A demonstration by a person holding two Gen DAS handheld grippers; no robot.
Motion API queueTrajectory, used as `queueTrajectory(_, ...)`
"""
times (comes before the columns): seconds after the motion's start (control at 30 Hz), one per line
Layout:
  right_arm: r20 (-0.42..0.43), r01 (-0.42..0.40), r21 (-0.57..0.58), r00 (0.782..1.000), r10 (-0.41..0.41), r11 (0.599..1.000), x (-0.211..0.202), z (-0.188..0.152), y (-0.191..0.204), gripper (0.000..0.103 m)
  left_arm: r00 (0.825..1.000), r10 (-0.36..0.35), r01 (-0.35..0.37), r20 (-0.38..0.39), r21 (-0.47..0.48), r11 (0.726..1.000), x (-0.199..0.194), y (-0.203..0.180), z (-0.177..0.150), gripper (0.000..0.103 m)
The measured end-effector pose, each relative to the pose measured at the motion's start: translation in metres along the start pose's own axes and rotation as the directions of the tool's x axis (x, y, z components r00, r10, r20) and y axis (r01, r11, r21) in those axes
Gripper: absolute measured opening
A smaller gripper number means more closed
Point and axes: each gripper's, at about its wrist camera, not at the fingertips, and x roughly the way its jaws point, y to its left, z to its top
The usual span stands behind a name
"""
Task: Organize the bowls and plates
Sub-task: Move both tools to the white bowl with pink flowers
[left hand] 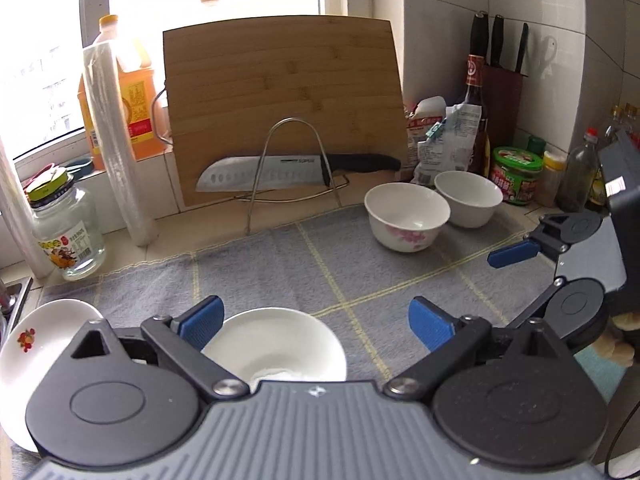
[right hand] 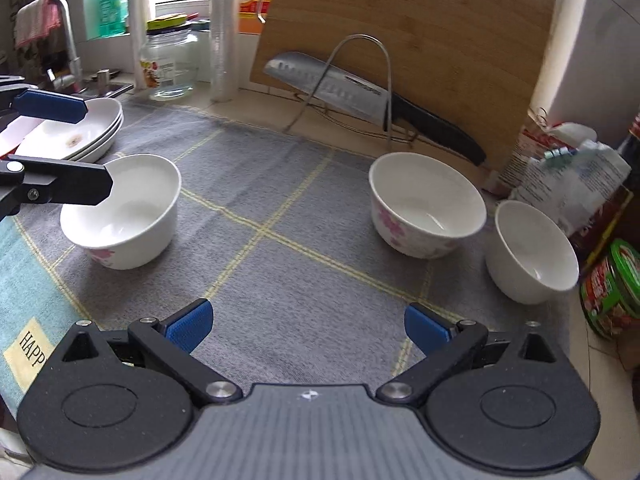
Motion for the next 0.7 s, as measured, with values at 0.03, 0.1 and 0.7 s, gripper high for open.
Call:
queueTrajectory(0.03,0.000,0.010,0.017,1.000,-0.010,1.000,-0.001,-0.002,-0.005,0.103,1.000,-0.011,0.011,-0.005,-0.005,1.000,0.003,-0.006,0.002,0.098)
queueTrajectory(0.1,-0.007,0.024,0.029,1.000,-0.024,0.999,-0.002,-0.006,-0.015,0.103,1.000,-0.021,0.020,-0.023,-0.005,1.000,0.010,-0.017,0.004,0.098)
queueTrajectory(0.7,0.054,-0.073,-0.049,0.996,0.076,0.996,0.008,-0.027,-0.097,0.103,0.989,0.057,-0.050,-0.137,0.052,0.997,0.064,-0.100,0.041,0.098)
